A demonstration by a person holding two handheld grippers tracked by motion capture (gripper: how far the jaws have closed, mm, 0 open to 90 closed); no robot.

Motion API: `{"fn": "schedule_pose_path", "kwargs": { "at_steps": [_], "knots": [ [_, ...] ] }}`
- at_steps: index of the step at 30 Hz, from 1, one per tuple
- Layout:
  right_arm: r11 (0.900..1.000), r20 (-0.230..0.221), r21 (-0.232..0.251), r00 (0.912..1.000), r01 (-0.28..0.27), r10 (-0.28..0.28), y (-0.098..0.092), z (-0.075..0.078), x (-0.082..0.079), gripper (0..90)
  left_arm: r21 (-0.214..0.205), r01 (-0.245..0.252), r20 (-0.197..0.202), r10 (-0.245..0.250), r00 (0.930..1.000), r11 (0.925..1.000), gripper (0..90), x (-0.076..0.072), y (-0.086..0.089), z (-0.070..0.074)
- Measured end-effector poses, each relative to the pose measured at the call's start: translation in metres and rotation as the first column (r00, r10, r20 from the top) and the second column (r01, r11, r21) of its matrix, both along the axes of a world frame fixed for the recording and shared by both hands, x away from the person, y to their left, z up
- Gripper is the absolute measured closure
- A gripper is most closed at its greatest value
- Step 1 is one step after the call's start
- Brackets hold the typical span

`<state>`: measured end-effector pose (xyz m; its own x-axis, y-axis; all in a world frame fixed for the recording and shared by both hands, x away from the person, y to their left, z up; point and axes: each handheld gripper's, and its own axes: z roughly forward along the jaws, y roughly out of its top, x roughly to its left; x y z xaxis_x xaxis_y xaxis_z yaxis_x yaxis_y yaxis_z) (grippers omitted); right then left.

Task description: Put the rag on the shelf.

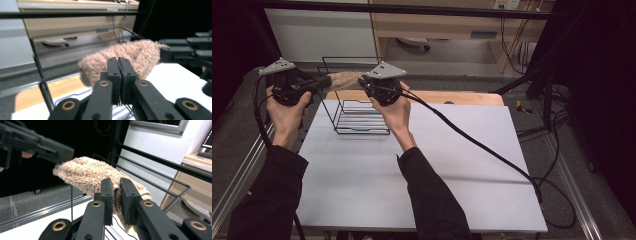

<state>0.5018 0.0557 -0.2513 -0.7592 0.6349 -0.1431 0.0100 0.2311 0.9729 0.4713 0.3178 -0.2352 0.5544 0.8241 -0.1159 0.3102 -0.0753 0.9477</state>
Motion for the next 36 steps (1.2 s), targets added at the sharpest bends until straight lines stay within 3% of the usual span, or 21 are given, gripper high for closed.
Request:
{"fn": "schedule_pose_path", "kwargs": {
  "at_steps": [5,8,14,17,19,20,26,36],
  "knots": [
    [1.0,-0.01,0.0,0.9999,-0.008,0.008,-0.002,-0.001,-0.001,77.9,0.008,0.006,-0.01,-0.005,0.9999,1.0,89.3,0.0,0.001,-0.008],
    [0.9996,-0.011,0.023,0.9998,-0.018,0.019,-0.004,0.004,-0.004,70.4,0.021,0.007,-0.005,-0.006,1.0,0.9998,89.3,-0.001,0.001,-0.011],
    [0.9963,-0.034,0.078,0.9986,-0.037,0.04,-0.008,0.012,-0.004,71.4,0.053,0.006,-0.001,-0.006,1.0,0.9986,89.4,-0.001,0.0,-0.017],
    [0.9958,-0.044,0.079,0.9978,-0.046,0.049,-0.007,0.014,-0.004,75.5,0.067,0.004,-0.003,-0.003,1.0,0.9977,89.4,0.0,0.0,-0.02],
    [0.9964,-0.086,0.06,0.9941,-0.06,0.065,-0.005,0.012,-0.003,83.5,0.072,0.005,-0.003,-0.004,1.0,0.9974,89.4,0.001,-0.001,-0.022],
    [0.9964,-0.086,0.06,0.9941,-0.06,0.065,-0.005,0.012,-0.003,83.5,0.075,0.005,-0.001,-0.005,1.0,0.9972,89.4,0.001,-0.002,-0.023],
    [0.9993,-0.189,-0.025,0.9818,-0.029,0.023,0.0,-0.007,0.005,88.1,0.107,-0.003,0.006,0.002,1.0,0.9943,89.4,0.003,-0.004,-0.027],
    [0.9987,-0.194,-0.051,0.9811,-0.01,0.0,0.003,-0.019,0.015,85.4,0.108,-0.031,0.008,0.031,0.9995,0.9937,88.5,0.01,-0.006,-0.033]
  ]
}}
